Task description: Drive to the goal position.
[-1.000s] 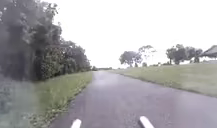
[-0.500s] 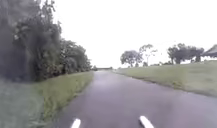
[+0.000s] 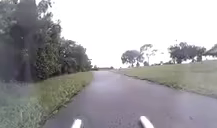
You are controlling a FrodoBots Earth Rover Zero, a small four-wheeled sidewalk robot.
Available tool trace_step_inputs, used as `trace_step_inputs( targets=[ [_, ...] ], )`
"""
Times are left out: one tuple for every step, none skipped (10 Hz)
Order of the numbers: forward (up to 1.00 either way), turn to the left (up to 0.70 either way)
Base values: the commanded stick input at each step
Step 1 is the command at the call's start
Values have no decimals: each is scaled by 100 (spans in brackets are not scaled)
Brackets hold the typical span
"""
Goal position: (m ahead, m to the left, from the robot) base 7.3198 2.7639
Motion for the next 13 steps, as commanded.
trace_step_inputs(
  targets=[
    [70,0],
    [70,0],
    [70,0],
    [70,0],
    [70,0],
    [70,0],
    [70,0],
    [70,0],
    [70,0],
    [70,0],
    [70,0],
    [70,0],
    [70,0]
  ],
)
